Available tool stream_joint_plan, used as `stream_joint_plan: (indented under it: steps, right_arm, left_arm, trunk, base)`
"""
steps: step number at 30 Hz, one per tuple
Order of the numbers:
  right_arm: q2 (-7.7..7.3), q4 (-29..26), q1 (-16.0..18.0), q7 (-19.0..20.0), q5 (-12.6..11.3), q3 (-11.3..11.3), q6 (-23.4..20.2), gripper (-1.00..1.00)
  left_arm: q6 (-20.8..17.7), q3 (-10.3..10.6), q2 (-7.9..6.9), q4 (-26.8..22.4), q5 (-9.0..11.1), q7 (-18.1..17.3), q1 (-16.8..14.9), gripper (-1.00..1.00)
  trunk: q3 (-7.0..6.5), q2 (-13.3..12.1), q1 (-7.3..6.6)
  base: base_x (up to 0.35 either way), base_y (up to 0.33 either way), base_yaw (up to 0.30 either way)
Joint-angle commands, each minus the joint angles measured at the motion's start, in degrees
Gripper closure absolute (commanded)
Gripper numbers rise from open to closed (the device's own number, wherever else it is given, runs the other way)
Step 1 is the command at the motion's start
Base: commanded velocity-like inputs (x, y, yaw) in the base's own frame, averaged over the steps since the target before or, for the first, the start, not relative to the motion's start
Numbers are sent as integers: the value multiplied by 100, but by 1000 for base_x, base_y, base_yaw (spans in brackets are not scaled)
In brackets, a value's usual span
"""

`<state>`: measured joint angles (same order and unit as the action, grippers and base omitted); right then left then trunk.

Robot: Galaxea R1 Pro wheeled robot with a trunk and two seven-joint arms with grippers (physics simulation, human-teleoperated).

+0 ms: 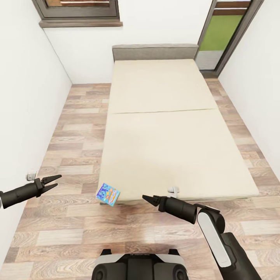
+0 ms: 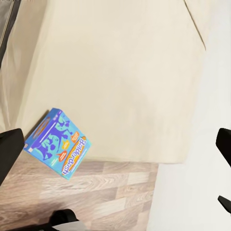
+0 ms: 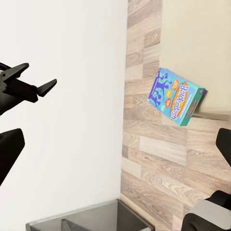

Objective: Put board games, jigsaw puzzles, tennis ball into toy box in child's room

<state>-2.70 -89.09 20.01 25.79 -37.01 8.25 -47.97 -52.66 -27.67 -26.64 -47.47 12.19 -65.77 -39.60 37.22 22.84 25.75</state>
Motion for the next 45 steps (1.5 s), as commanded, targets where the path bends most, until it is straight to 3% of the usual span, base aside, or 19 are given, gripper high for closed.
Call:
stream_joint_plan:
  steps: [1,45]
  right_arm:
    - [-3,-3,3,13,6,1,-20,-100]
    - [7,-3,3,9,5,26,-20,-100]
  left_arm:
    - [-33,-5,-2,1,10,-11,-3,-100]
    - [-25,0,1,3,2,-8,2,-100]
  trunk:
    - [-3,8,4]
    - [-416,8,4]
  base:
    - [0,0,-21]
    - [0,0,-1]
